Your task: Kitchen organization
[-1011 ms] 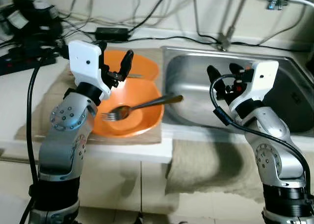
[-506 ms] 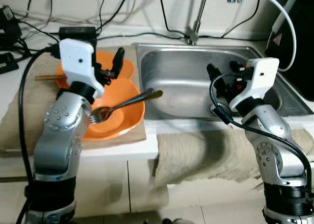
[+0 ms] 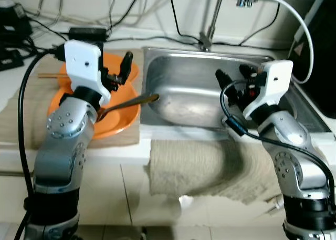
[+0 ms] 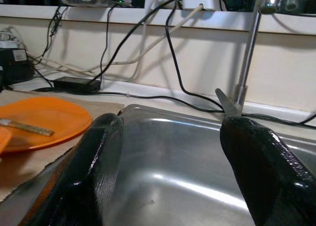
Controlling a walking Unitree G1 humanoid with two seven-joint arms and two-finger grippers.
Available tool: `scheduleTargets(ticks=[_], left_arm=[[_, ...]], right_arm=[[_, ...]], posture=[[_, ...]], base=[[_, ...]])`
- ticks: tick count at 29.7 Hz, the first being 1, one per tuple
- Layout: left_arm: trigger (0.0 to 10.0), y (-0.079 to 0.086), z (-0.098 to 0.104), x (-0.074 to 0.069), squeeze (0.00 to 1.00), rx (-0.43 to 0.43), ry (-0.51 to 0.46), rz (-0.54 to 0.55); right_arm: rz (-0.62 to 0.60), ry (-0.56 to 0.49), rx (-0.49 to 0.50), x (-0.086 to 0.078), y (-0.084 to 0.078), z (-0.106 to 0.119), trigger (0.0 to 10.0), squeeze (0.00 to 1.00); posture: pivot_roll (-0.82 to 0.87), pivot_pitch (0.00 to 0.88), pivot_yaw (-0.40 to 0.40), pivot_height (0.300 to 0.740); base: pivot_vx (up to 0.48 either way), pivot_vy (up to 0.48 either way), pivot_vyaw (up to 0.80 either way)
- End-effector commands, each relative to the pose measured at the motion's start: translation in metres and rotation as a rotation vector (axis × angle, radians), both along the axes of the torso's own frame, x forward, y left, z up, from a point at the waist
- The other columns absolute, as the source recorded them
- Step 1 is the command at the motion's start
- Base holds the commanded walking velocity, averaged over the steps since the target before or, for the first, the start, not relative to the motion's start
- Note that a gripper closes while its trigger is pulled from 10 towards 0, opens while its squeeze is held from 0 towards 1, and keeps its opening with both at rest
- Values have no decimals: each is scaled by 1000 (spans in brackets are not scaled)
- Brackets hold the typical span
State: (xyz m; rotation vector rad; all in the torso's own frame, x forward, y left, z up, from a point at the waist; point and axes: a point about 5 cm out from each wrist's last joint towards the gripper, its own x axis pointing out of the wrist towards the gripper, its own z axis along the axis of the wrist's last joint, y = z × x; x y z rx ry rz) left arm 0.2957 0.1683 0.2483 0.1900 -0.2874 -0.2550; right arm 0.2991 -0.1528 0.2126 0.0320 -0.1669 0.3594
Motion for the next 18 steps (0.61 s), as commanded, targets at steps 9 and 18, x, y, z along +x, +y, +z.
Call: scheduleTargets(ticks=[9, 18], left_arm=[[10000, 1, -10, 6, 1000, 115, 156, -214], [10000, 15, -20, 4, 1000, 236, 407, -447]], right_arm=[[77, -5, -77, -3, -10, -2, 10000, 0], [270, 24, -176, -17, -11, -7, 10000, 0]], posture=[[-23, 0, -40, 740], [-23, 0, -30, 740]], base=[[0, 0, 0], [0, 0, 0]])
